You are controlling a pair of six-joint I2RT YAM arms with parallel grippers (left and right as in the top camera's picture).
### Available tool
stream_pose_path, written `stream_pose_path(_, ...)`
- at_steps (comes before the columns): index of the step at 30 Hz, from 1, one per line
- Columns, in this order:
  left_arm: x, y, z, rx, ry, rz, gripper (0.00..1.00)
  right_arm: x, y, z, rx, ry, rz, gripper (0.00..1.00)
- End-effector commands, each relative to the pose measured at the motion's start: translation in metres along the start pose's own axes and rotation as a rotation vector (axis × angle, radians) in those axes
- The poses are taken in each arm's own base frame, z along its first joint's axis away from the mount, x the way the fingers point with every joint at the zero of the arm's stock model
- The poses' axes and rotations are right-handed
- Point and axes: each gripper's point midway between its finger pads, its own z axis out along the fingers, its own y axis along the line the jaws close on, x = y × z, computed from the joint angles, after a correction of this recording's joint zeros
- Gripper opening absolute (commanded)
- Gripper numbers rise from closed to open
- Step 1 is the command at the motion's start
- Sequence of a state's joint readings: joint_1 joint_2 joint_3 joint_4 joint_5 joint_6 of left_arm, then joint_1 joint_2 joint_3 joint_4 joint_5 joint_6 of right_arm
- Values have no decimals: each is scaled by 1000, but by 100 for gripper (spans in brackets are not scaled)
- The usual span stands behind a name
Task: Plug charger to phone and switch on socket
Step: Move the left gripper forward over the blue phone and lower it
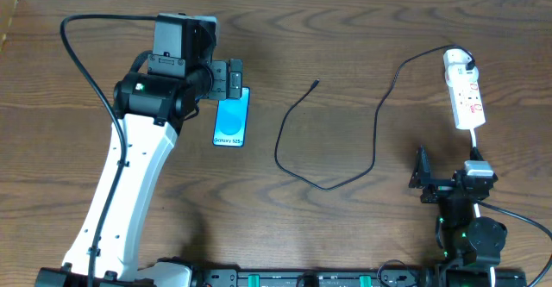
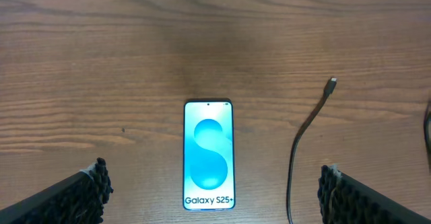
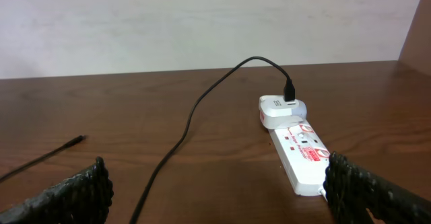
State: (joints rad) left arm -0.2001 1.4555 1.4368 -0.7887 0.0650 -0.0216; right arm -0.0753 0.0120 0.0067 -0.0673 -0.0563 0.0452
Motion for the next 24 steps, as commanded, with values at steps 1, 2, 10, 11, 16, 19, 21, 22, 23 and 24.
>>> stream_pose_path(1,-7,-2,-5,8,-18,10,98,0,2,0,-12,0,13,99)
stream_pose_path(2,-7,-2,-5,8,-18,11,98,1,2,0,-12,1,13,99)
stream_pose_path(10,-6,-2,1,6,-8,-60,97,1,2,0,-12,1,13,99)
stream_pose_path(11,-6,-1,3,2,-5,-72,97,1,2,0,-12,1,13,99)
stream_pose_path(16,-12,4,10,-28,0,-129,97,1,2,0,-12,1,13,99)
stream_pose_path(19,-12,4,15,-36,44,-148,98,0,2,0,-11,0,13,99)
stream_pose_path(21,-6,4,24,-45,97,-152,98,0,2,0,-12,0,13,99)
stream_pose_path(22,-2,5,28,-50,119,-152,98,0,2,0,-12,0,13,99)
stream_pose_path(23,2,6,35,-56,145,-152,98,0,2,0,-12,0,13,99)
stream_pose_path(24,7,6,42,-61,171,-151,98,0,2,0,-12,0,13,99)
